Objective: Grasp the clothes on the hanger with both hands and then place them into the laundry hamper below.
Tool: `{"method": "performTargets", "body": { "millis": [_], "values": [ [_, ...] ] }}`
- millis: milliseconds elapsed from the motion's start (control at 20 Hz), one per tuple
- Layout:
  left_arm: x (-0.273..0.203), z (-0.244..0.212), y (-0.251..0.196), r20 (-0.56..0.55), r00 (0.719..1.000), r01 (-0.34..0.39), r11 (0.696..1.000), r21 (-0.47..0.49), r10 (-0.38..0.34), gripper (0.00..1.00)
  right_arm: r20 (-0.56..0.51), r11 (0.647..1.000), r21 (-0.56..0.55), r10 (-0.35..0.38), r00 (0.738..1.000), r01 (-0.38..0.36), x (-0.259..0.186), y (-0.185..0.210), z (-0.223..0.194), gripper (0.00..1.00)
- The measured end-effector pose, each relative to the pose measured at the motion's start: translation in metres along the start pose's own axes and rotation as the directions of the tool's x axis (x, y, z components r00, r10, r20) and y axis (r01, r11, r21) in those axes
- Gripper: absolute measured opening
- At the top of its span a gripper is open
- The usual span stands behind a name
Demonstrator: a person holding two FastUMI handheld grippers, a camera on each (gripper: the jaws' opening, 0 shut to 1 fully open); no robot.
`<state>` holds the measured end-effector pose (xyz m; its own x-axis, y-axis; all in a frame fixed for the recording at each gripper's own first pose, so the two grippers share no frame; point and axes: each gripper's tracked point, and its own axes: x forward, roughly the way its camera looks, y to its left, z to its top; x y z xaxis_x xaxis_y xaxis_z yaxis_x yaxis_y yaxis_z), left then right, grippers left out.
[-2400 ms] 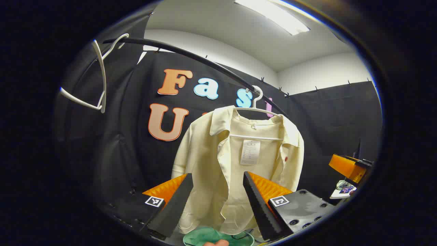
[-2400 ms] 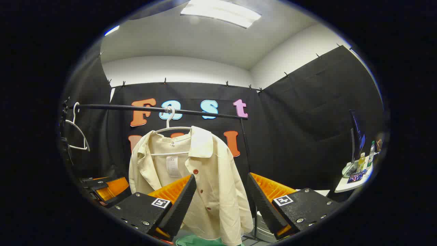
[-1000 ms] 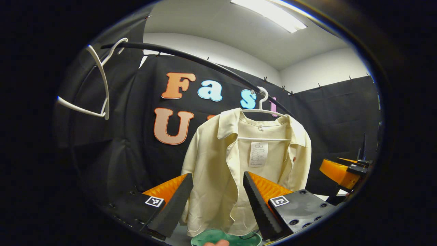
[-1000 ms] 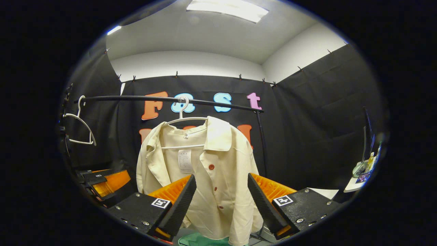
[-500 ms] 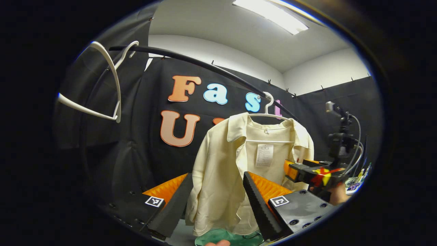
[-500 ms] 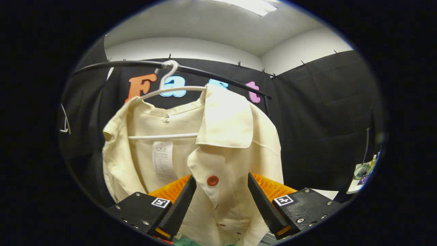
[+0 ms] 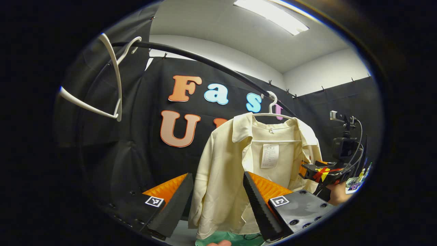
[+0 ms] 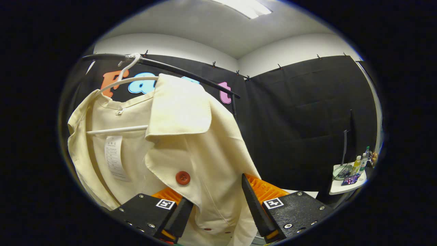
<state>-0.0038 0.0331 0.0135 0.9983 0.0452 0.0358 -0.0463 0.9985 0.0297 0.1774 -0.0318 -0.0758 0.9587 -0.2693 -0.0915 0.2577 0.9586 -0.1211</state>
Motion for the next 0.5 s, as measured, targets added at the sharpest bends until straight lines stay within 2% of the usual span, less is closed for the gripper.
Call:
{"method": "performTargets", "body": {
  "millis": [100, 250, 300, 350, 450, 500],
  "values": [
    [0.006, -0.001, -0.005, 0.003, 1.0, 0.015, 1.0, 0.004, -0.015, 0.97, 0.004, 1.0, 0.005, -0.006, 1.0, 0.006, 0.004, -0.009, 0.004, 0.72],
    [0.016, -0.007, -0.022, -0.002, 0.998, 0.064, 0.998, 0.001, -0.064, 0.96, -0.003, 0.999, -0.034, 0.019, 1.0, -0.019, 0.013, -0.011, 0.009, 0.49],
    [0.018, -0.009, -0.029, -0.006, 0.997, 0.082, 0.997, -0.003, -0.082, 0.96, -0.007, 0.998, -0.04, 0.045, 0.999, -0.045, 0.011, -0.008, 0.012, 0.4],
    [0.023, -0.012, -0.034, -0.01, 0.995, 0.098, 0.995, -0.01, -0.098, 0.96, -0.011, 0.997, -0.042, 0.071, 0.997, -0.072, 0.007, -0.005, 0.014, 0.18],
    [0.036, -0.019, -0.048, -0.019, 0.992, 0.126, 0.992, -0.026, -0.127, 0.96, -0.024, 0.991, -0.042, 0.126, 0.992, -0.127, -0.004, -0.002, 0.016, 0.03],
    [0.043, -0.022, -0.056, -0.02, 0.99, 0.138, 0.99, -0.029, -0.139, 1.0, -0.028, 0.988, -0.032, 0.152, 0.988, -0.152, -0.011, -0.001, 0.017, 0.01]
  ]
}}
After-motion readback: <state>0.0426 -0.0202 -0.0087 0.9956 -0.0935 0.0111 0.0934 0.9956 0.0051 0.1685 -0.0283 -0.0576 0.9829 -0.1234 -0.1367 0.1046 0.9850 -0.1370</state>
